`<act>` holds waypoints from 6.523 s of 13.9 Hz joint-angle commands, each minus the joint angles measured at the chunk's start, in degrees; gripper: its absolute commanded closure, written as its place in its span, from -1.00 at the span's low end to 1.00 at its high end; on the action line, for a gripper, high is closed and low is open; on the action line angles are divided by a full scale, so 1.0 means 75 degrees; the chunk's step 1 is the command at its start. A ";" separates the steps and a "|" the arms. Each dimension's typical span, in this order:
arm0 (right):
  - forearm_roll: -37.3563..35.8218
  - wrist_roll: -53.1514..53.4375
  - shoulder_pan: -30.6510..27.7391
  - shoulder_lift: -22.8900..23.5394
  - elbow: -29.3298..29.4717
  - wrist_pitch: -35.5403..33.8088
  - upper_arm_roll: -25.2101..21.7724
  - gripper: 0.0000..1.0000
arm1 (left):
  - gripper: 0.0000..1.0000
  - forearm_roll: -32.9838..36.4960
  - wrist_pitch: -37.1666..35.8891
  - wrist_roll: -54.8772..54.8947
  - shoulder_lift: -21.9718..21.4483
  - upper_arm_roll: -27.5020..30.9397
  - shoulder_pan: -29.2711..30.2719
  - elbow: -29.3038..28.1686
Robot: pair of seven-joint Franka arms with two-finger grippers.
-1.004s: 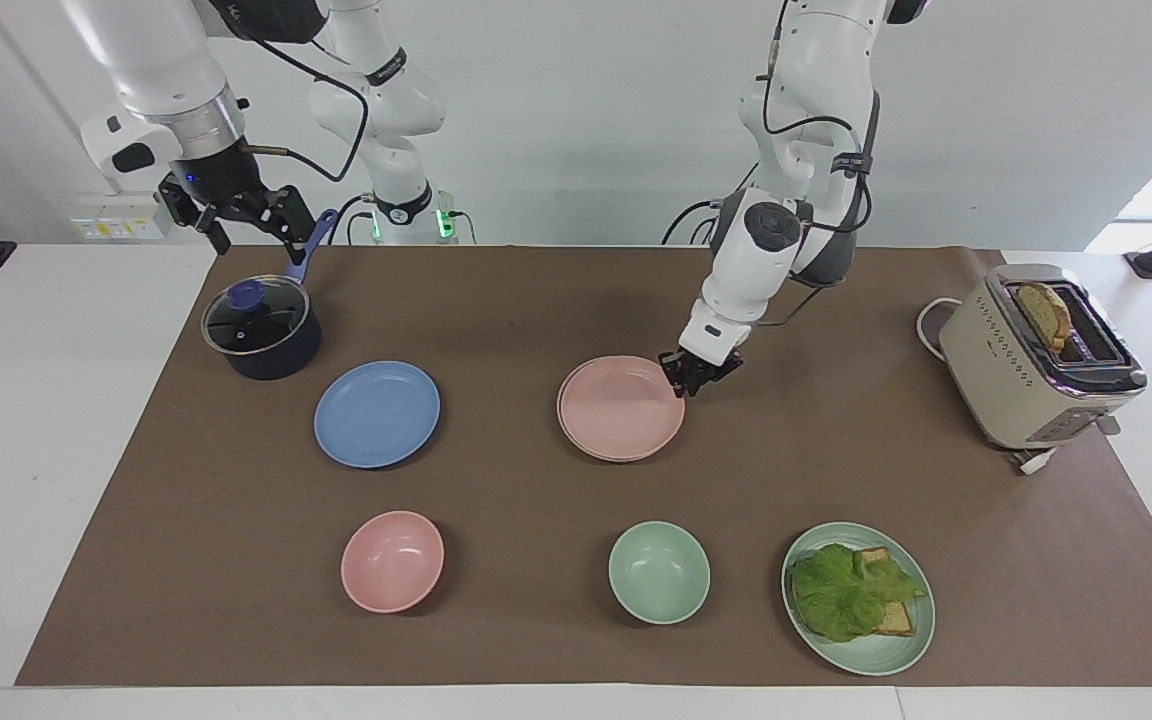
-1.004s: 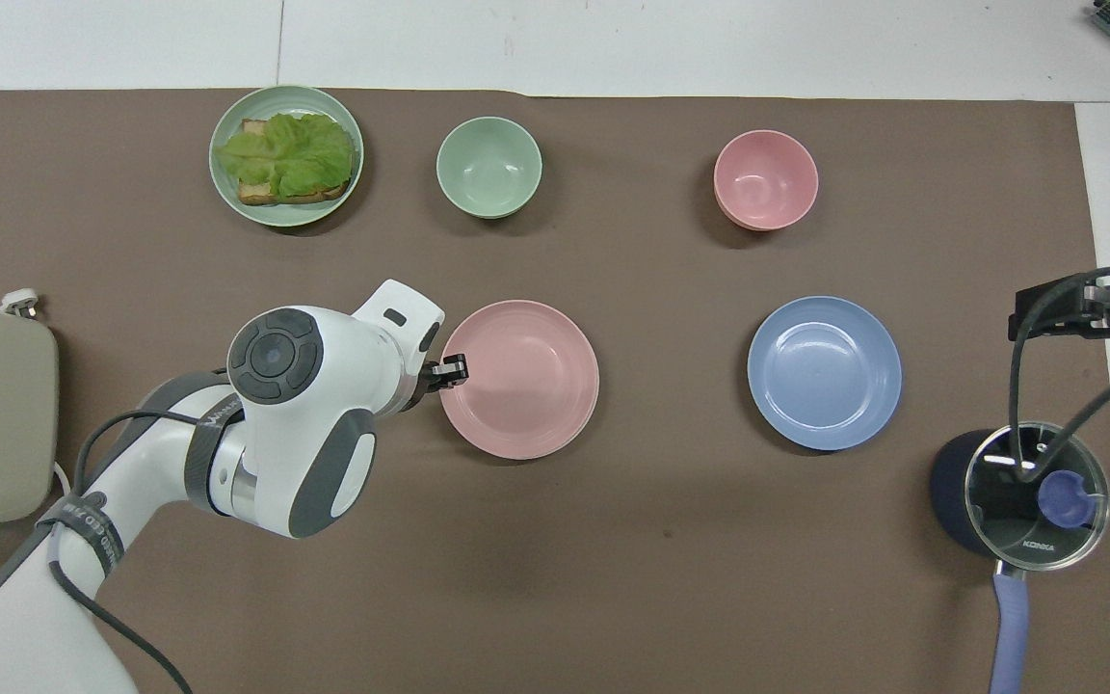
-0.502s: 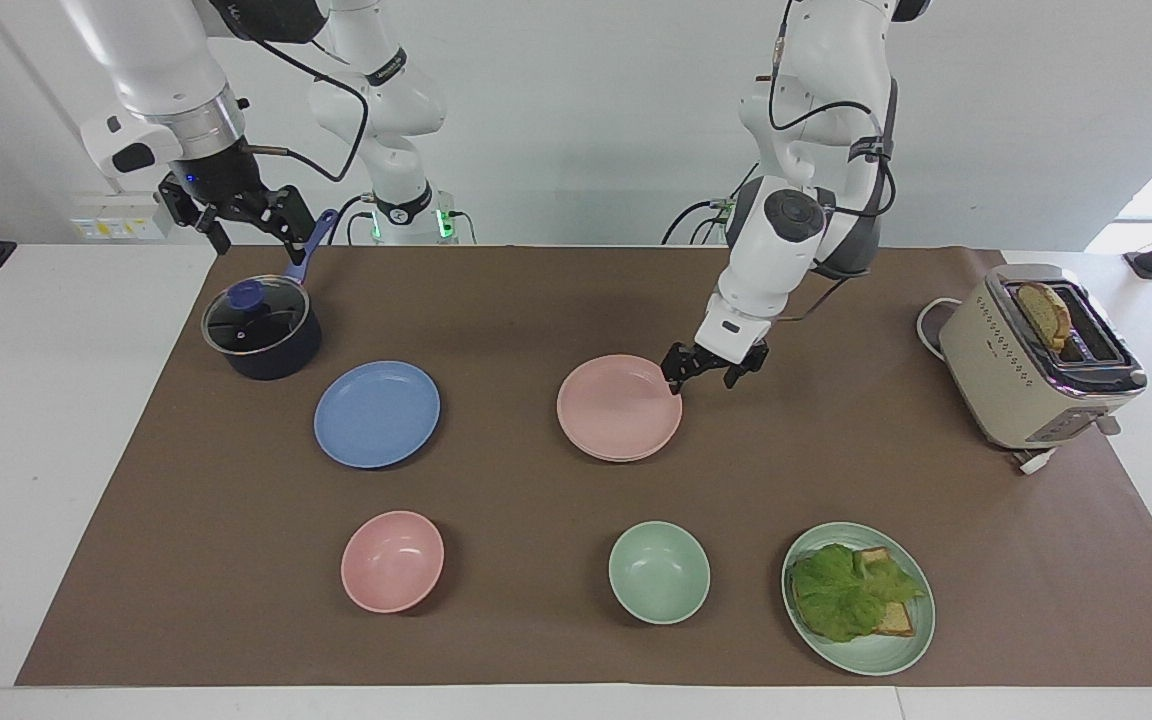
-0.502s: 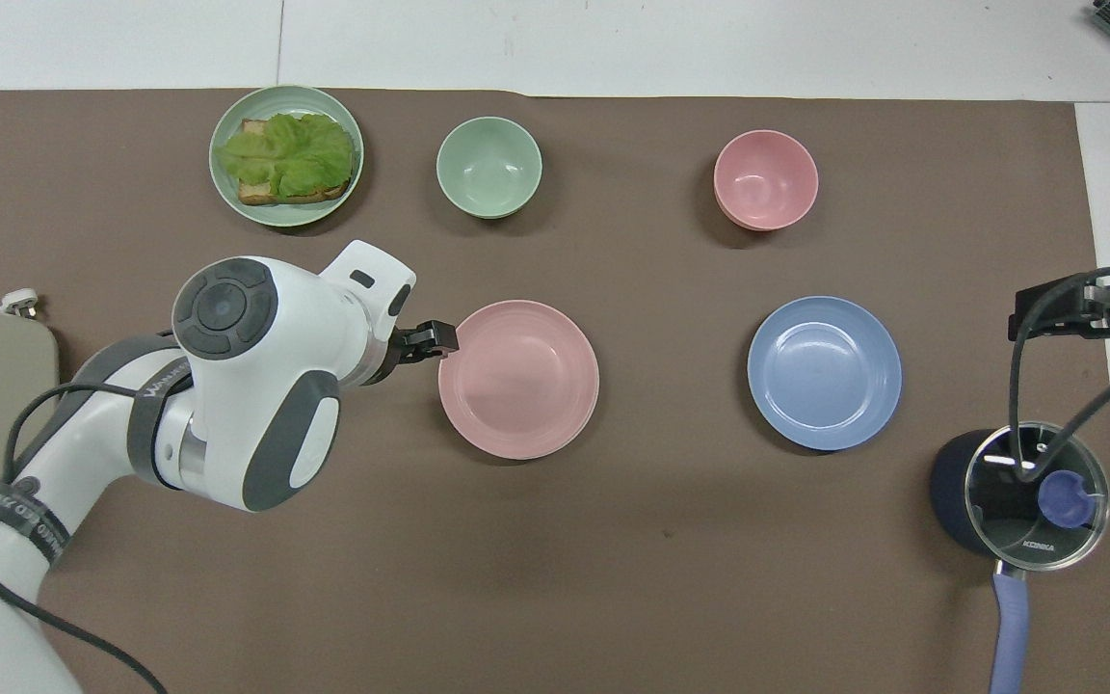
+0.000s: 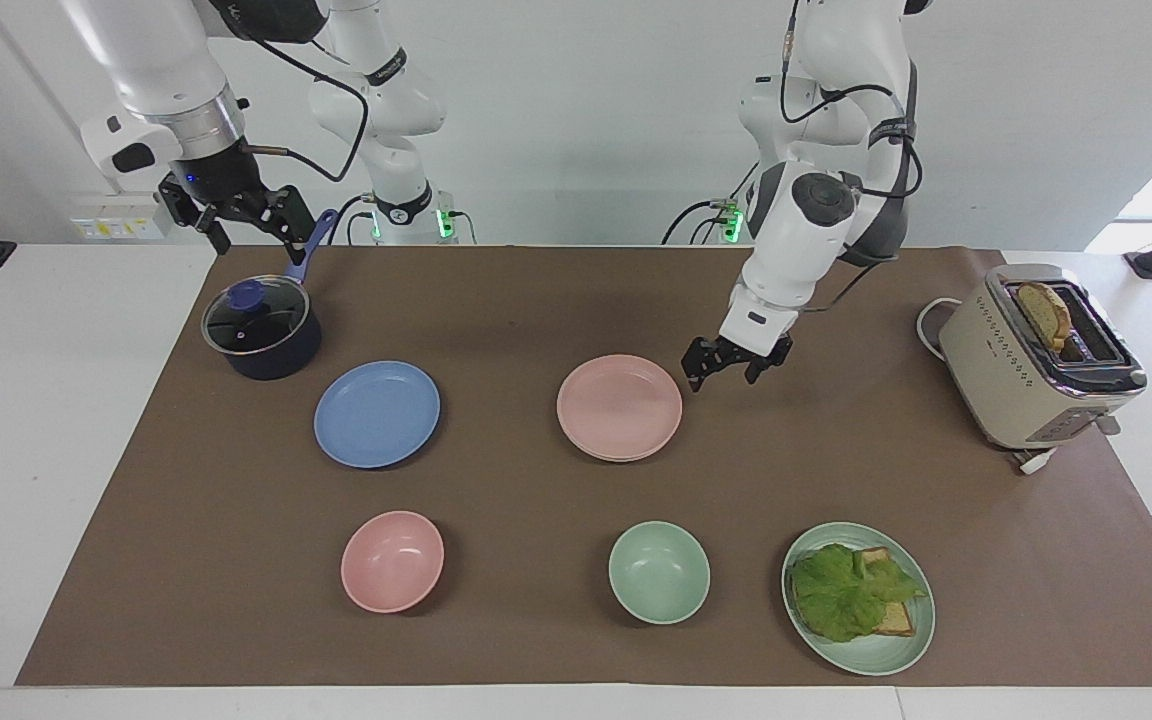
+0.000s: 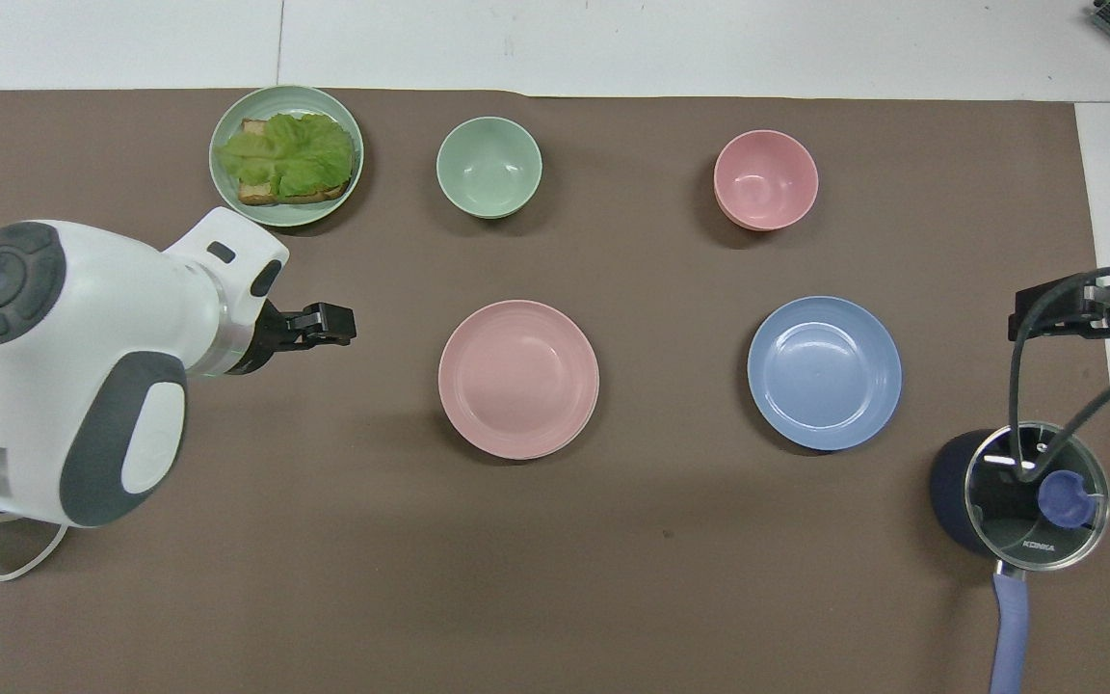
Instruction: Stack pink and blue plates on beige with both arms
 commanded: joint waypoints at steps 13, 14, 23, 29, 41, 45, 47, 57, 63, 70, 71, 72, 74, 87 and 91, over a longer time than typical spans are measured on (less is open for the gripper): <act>-0.0052 -0.0184 -0.0136 0.0000 -0.0349 0.0658 0.0011 -1.00 | -1.00 0.0724 -0.3837 0.2083 -0.0199 -0.0045 0.1596 0.2888; -0.0052 -0.0196 -0.0124 0.0001 -0.0536 0.0904 0.0011 -1.00 | -1.00 0.0724 -0.3872 0.2082 -0.0199 -0.0057 0.1561 0.2899; -0.0052 -0.0652 -0.0427 0.0644 -0.2294 0.3223 0.0011 -1.00 | -1.00 0.0677 -0.4822 0.2188 -0.0467 -0.0022 0.1608 0.3532; -0.0052 -0.0899 -0.0616 0.1207 -0.3114 0.4595 -0.0001 -1.00 | -1.00 0.0677 -0.5056 0.2106 -0.0562 -0.0069 0.1526 0.3485; -0.0052 -0.1426 -0.1014 0.2040 -0.4065 0.6214 0.0011 -0.97 | -1.00 0.0688 -0.5068 0.2106 -0.0562 -0.0022 0.1784 0.3485; -0.0052 -0.1462 -0.0921 0.1981 -0.4369 0.6215 0.0034 -0.77 | -1.00 0.0688 -0.5068 0.2106 -0.0562 -0.0022 0.1784 0.3485; -0.0006 -0.1555 -0.0921 0.1958 -0.4428 0.6203 0.0046 -0.63 | -1.00 0.0688 -0.5068 0.2106 -0.0562 -0.0022 0.1784 0.3485; 0.0638 -0.1907 -0.0921 0.1946 -0.4417 0.6039 0.0093 1.00 | -1.00 0.0688 -0.5056 0.2106 -0.0562 -0.0022 0.1784 0.3485; 0.0756 -0.1930 -0.0897 0.1304 -0.4089 0.5057 0.0420 1.00 | -1.00 0.0688 -0.5068 0.2117 -0.0562 -0.0010 0.1784 0.3485; 0.2102 -0.1919 -0.0313 0.0423 -0.4007 0.4364 0.0644 1.00 | -1.00 0.0688 -0.5068 0.2117 -0.0562 -0.0010 0.1784 0.3485; 0.2359 -0.1907 -0.0207 0.0423 -0.3972 0.4340 0.0644 1.00 | -1.00 0.0688 -0.5068 0.2117 -0.0562 -0.0010 0.1784 0.3485; 0.2478 -0.1872 0.0003 0.0423 -0.3971 0.4352 0.0644 1.00 | -1.00 0.0688 -0.5068 0.2117 -0.0562 -0.0022 0.1784 0.3485; 0.2537 -0.1779 0.0507 0.0423 -0.3925 0.4457 0.0644 1.00 | -1.00 0.0688 -0.5068 0.2106 -0.0562 -0.0022 0.1784 0.3485; 0.3309 -0.0442 0.2595 0.2436 -0.2671 0.6156 0.0702 1.00 | -1.00 0.0688 -0.5068 0.2106 -0.0562 -0.0022 0.1784 0.3485; 0.3428 -0.0524 0.2759 0.2532 -0.2741 0.6168 0.0808 1.00 | -1.00 0.0688 -0.5068 0.2106 -0.0562 -0.0022 0.1784 0.3485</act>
